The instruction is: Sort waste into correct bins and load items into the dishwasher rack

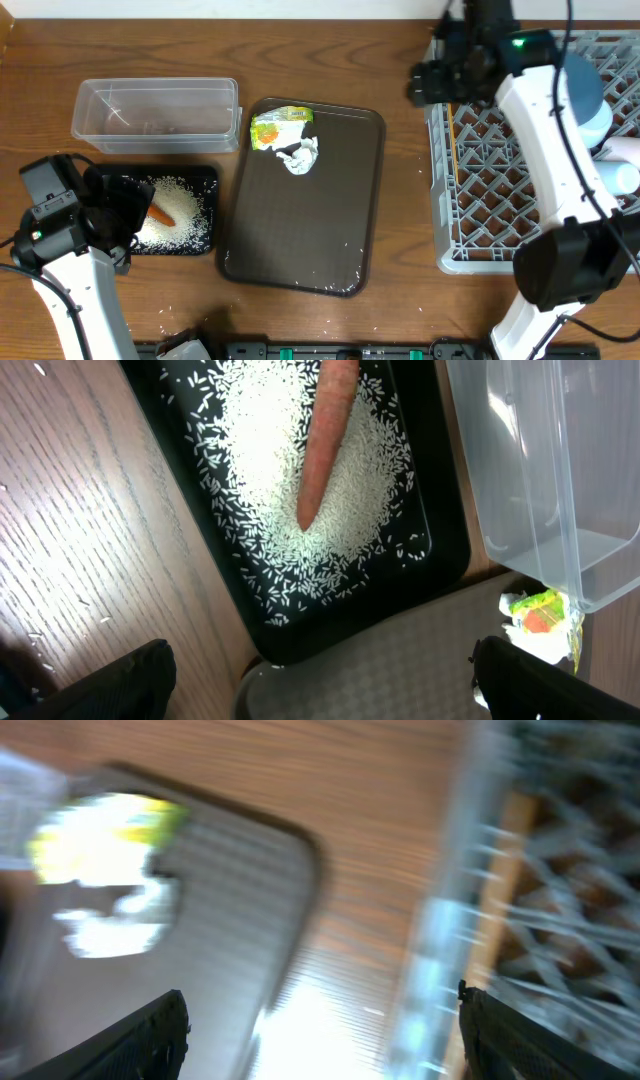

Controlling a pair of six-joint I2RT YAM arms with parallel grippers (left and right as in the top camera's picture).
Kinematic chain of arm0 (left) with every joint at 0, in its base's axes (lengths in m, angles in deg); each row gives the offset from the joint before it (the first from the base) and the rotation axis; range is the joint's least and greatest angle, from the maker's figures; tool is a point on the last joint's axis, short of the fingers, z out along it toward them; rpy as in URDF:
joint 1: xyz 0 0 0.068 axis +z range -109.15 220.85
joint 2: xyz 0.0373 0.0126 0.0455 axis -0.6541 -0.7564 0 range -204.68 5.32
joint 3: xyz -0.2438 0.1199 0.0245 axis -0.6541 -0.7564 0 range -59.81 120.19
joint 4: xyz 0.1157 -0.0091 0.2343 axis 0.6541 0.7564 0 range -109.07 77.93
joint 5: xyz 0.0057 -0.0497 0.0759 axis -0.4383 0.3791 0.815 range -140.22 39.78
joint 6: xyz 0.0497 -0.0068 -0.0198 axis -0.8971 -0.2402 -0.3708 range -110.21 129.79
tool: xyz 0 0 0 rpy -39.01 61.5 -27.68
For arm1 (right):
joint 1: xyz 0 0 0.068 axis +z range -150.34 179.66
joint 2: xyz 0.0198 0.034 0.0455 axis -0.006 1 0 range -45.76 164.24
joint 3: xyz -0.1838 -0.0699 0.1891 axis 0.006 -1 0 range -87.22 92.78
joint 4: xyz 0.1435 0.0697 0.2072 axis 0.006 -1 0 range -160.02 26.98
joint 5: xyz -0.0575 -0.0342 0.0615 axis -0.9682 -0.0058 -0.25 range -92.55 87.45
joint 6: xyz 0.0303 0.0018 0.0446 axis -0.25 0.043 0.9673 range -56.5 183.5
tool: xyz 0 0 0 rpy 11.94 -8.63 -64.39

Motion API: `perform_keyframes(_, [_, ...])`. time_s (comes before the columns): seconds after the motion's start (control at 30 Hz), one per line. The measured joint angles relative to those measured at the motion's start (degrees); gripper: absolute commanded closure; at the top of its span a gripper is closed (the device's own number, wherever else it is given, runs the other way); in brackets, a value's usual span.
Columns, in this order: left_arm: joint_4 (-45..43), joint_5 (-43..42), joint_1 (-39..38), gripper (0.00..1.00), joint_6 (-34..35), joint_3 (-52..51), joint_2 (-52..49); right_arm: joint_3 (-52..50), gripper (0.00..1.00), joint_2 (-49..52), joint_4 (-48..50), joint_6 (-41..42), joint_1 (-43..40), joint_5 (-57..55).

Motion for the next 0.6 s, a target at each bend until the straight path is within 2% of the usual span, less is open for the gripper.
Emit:
perform_keyframes(0.2, [0.0,0.02,0.0,0.02,0.0,0.0,0.0,0.0,0.01,0.44,4.92,6.56,9.94,1.73])
perform_keyframes(0.37, [0.0,0.02,0.0,0.03,0.0,0.0,0.0,0.0,0.01,4.0,8.13,10.67,19.12,-0.42])
perform_keyframes(0.6, [0.0,0.0,0.0,0.03,0.0,0.0,0.0,0.0,0.01,12.24,7.5,11.74,26.21,-1.11])
